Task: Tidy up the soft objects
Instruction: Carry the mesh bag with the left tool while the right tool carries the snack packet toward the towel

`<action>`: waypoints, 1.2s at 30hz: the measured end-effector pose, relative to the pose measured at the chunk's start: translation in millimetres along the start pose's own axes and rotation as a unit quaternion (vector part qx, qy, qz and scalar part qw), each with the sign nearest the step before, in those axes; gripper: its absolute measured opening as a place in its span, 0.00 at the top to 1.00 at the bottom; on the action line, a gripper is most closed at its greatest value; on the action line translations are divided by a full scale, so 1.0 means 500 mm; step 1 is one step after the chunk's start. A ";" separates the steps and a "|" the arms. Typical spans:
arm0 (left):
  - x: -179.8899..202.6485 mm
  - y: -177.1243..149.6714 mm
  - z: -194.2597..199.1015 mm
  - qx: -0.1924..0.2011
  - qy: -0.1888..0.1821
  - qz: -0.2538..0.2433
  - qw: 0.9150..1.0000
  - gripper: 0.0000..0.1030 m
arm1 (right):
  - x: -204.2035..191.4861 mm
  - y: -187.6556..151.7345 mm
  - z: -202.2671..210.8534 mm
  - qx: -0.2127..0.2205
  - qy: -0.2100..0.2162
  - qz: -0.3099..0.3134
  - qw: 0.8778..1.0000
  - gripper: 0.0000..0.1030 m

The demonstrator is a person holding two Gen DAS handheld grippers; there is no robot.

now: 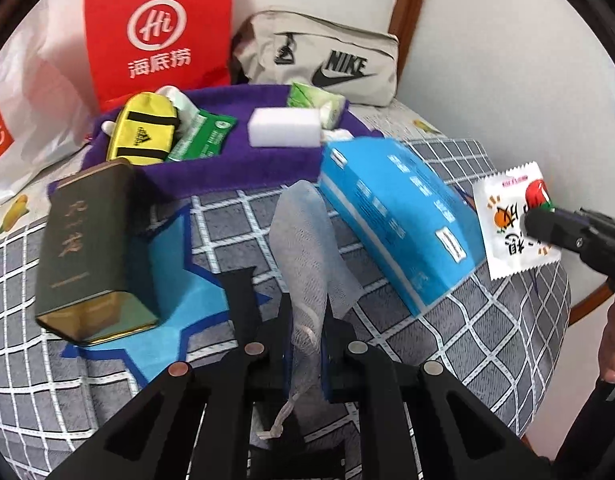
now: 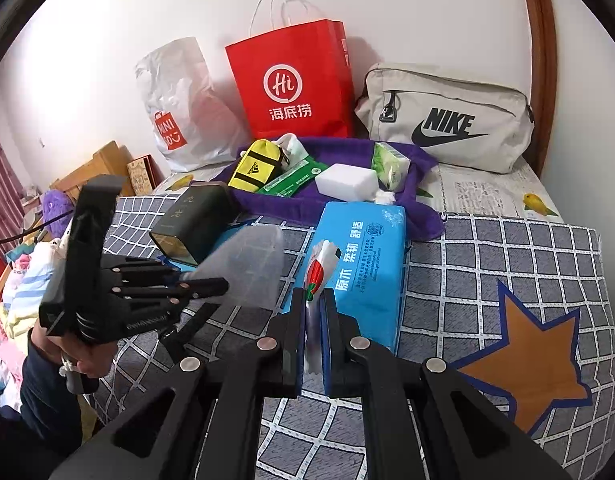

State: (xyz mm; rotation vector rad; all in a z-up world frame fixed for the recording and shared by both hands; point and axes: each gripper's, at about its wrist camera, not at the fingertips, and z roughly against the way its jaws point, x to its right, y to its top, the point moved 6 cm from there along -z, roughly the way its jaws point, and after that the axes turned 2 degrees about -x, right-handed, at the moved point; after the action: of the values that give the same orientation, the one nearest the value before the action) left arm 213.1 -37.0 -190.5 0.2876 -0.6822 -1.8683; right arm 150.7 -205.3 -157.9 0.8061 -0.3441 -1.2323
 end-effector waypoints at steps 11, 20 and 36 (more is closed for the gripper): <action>-0.040 0.050 0.045 0.025 0.010 0.025 0.999 0.90 | -0.004 0.049 -0.025 -0.002 0.013 0.005 1.000 0.93; -0.082 0.095 0.063 0.040 0.018 0.045 0.998 0.90 | 0.013 0.103 -0.057 -0.004 0.020 0.001 1.000 0.93; -0.161 0.202 0.058 0.052 0.044 0.063 0.996 0.90 | 0.020 0.273 -0.123 0.012 0.018 0.034 0.999 0.93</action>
State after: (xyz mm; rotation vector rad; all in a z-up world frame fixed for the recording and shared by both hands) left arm 308.5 19.5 -117.9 0.3833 -0.7211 -1.6923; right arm 288.4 -177.8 -105.1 0.8293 -0.3545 -1.1514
